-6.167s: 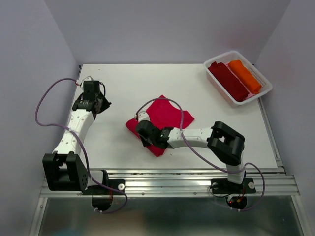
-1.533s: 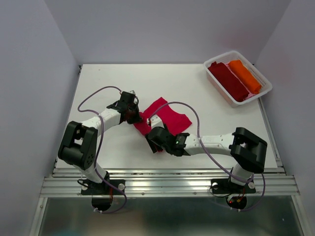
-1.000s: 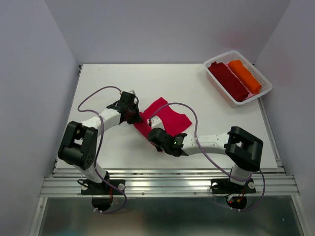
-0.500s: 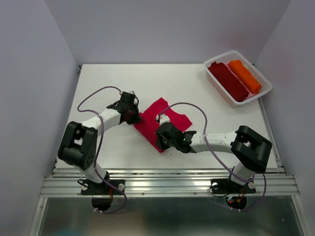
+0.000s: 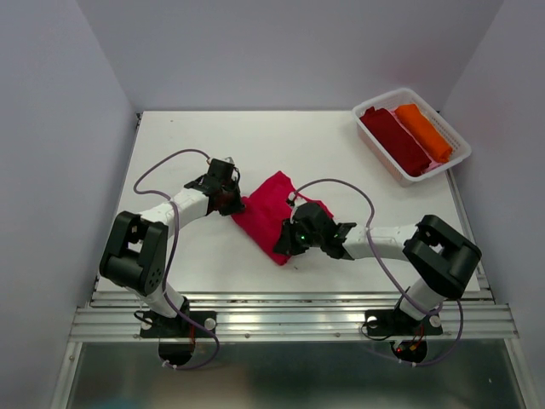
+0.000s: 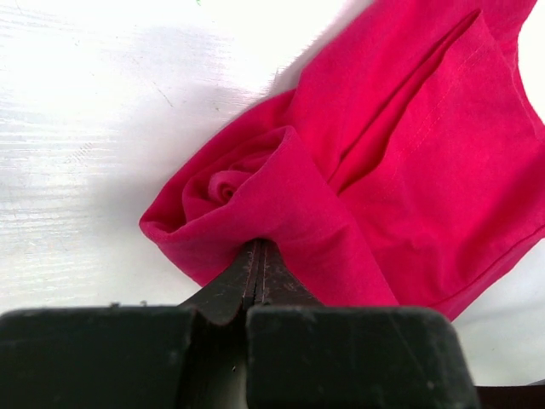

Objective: Roll the t-shirts
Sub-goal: Roll the T-shirt to the center of the board.

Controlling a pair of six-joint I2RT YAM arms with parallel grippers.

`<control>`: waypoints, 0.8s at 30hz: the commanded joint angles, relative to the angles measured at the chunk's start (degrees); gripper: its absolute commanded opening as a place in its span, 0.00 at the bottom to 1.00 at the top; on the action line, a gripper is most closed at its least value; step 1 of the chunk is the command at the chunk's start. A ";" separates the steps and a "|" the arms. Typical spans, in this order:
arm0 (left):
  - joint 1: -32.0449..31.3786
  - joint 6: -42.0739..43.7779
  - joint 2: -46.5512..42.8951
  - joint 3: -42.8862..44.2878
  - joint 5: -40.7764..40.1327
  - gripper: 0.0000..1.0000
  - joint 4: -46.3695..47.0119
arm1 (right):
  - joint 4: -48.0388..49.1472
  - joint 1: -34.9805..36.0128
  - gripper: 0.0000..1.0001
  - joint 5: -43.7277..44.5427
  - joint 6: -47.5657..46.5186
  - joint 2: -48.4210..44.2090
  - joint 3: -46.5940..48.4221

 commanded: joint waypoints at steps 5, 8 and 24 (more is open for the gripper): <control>-0.33 1.08 -2.74 1.96 0.06 0.00 0.07 | 6.96 -2.19 0.01 -9.46 3.13 2.08 -3.82; -0.24 1.00 -2.65 2.05 0.24 0.00 0.15 | 9.16 -2.73 0.01 -10.96 3.22 2.52 -4.97; -6.30 0.65 -7.41 -0.67 2.35 0.00 0.24 | 13.12 -6.95 0.02 -14.57 2.70 7.09 -6.91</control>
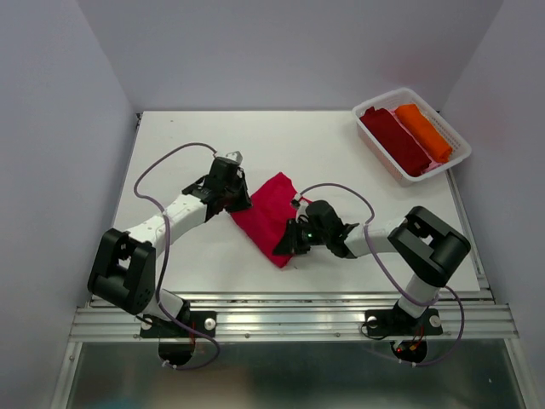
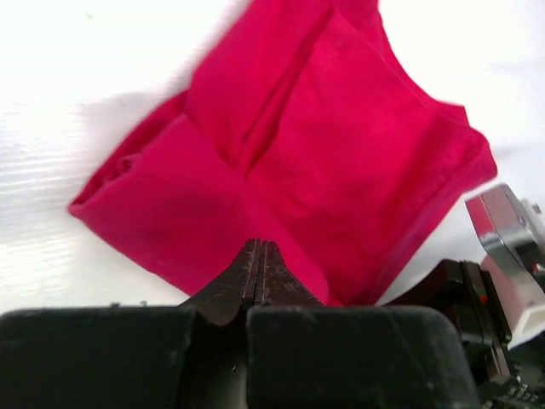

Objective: Roll the t-shirts
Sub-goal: Roll the T-shirt to the center of the board.

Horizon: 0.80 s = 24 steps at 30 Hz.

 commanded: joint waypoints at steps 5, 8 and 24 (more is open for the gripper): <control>-4.08 -0.76 4.18 -1.38 1.32 0.00 2.85 | -1.61 -0.61 0.06 0.40 -1.50 0.86 -1.88; -4.26 -0.76 7.95 -0.50 2.19 0.00 4.35 | -3.71 -0.61 0.15 1.98 -1.85 -1.42 -1.97; -4.35 -0.23 11.57 2.32 2.81 0.00 5.32 | -30.00 4.66 0.42 27.99 -12.40 -21.11 7.25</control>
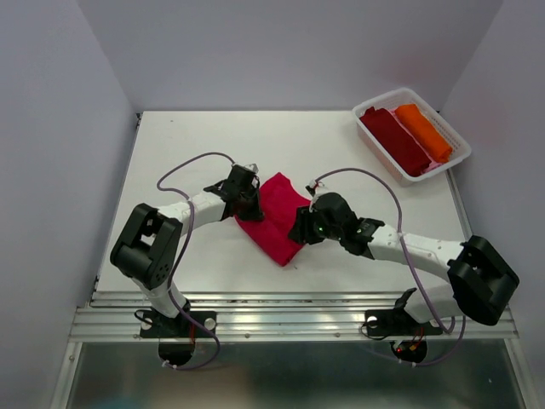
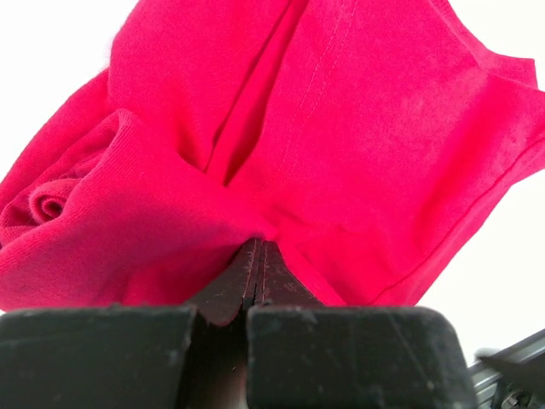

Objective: Roll the t-shirts
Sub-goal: Roll the T-shirt to the center of the board.

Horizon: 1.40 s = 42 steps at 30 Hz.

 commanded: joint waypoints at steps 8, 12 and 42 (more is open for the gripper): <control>-0.22 0.68 -0.28 2.34 -0.01 0.00 -0.19 | -3.48 8.65 0.01 4.00 -6.38 3.58 7.41; -0.30 0.60 -0.37 2.25 -0.09 0.00 -0.28 | -3.21 8.65 0.01 3.89 -6.91 5.16 7.23; 1.01 1.83 -7.67 1.90 -11.96 0.00 -6.35 | -5.15 8.65 0.01 16.72 0.47 13.35 3.28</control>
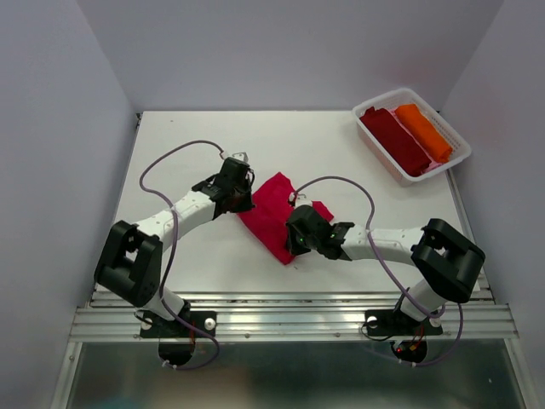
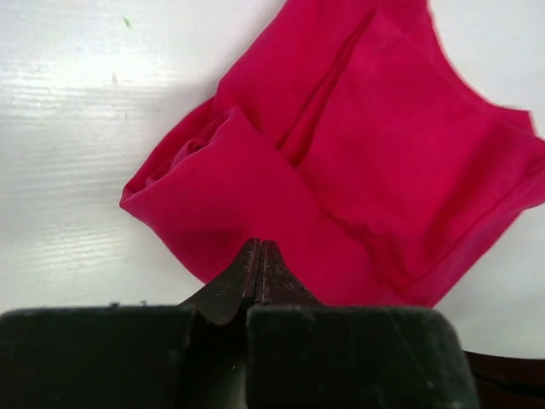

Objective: Roll the t-shirts
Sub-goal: Roll the T-shirt to the center of the board.

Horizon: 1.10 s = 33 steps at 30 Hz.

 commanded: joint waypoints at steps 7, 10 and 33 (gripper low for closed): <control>1.24 -3.06 9.97 -1.18 -2.06 0.00 5.32 | -1.37 0.08 0.01 2.06 -0.42 1.10 -3.37; 1.24 -3.85 11.29 -1.10 -2.33 0.00 5.41 | -0.93 0.08 0.01 1.97 -0.07 1.37 -4.42; -4.13 -6.66 -1.10 -4.96 6.28 0.00 3.04 | -1.46 0.08 0.01 2.15 -2.71 -4.62 6.73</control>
